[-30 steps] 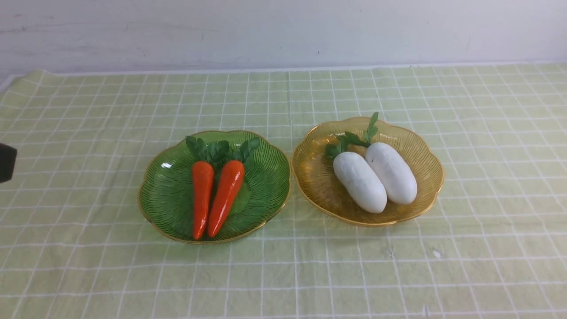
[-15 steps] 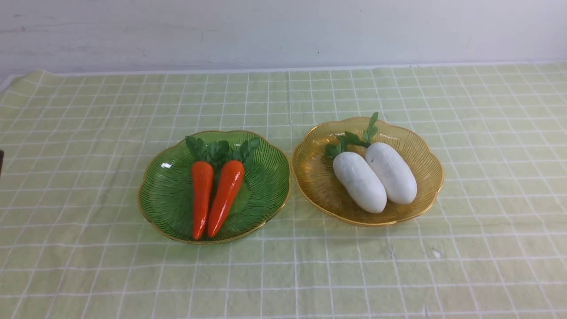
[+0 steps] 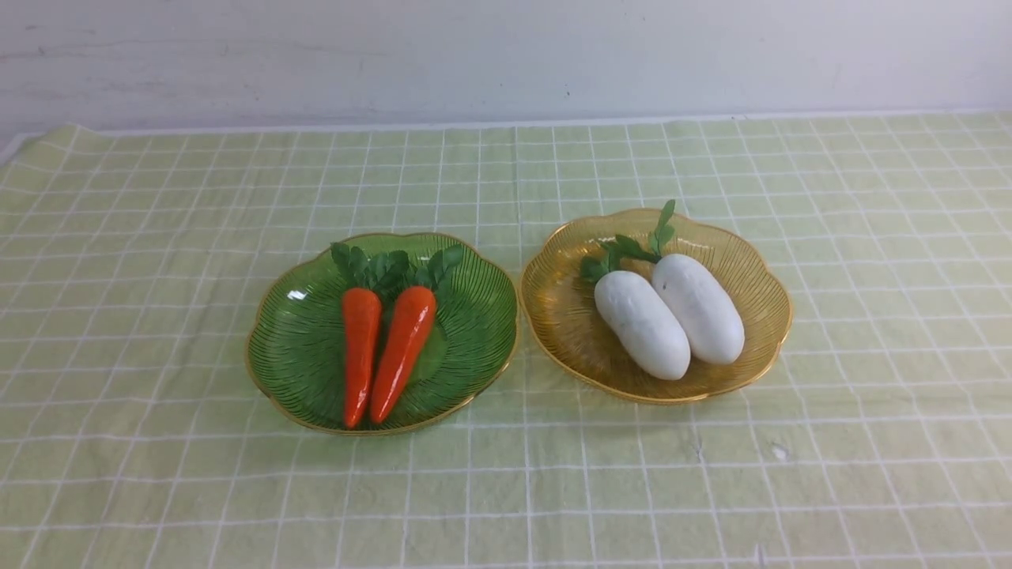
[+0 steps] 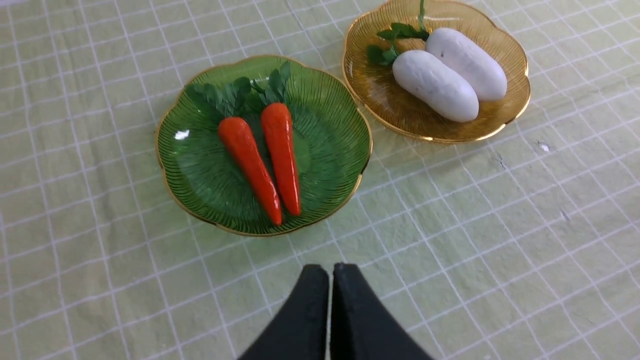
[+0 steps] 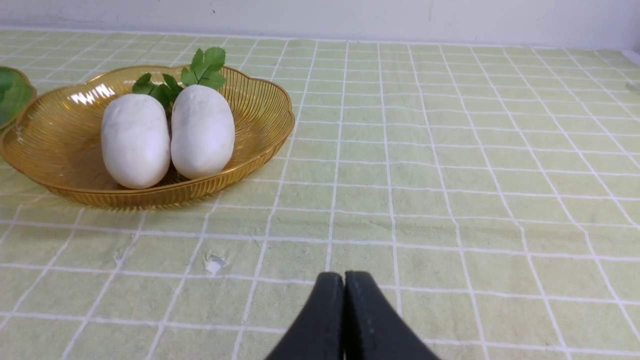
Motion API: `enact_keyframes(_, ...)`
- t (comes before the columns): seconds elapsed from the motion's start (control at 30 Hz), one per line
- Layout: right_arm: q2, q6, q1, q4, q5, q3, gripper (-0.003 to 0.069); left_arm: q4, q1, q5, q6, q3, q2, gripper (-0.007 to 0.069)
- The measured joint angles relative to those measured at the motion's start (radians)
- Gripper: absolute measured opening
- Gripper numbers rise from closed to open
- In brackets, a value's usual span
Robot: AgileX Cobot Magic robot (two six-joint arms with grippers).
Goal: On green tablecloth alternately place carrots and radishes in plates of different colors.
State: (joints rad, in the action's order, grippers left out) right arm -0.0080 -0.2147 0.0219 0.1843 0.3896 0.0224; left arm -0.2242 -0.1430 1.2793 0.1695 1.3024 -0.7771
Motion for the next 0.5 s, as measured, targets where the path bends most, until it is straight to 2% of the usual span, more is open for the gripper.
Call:
enact_keyframes(0.2,0.0,0.0,0.0,0.0,0.0,0.0,-0.0014,0.061,0.0,0.0,0.0,-0.07,0.138,-0.0008)
enact_keyframes(0.37,0.0,0.0,0.0,0.0,0.0,0.0,-0.0014,0.054,0.0,-0.009,-0.003,-0.281,0.328,-0.0008)
enact_keyframes(0.43,0.0,0.0,0.0,0.0,0.0,0.0,-0.0014,0.028,0.0,-0.119,-0.006,-0.38,0.413,-0.0008)
enact_keyframes(0.5,0.0,0.0,0.0,0.0,0.0,0.0,-0.0014,-0.002,0.0,-0.326,-0.007,-0.52,0.53,-0.0008)
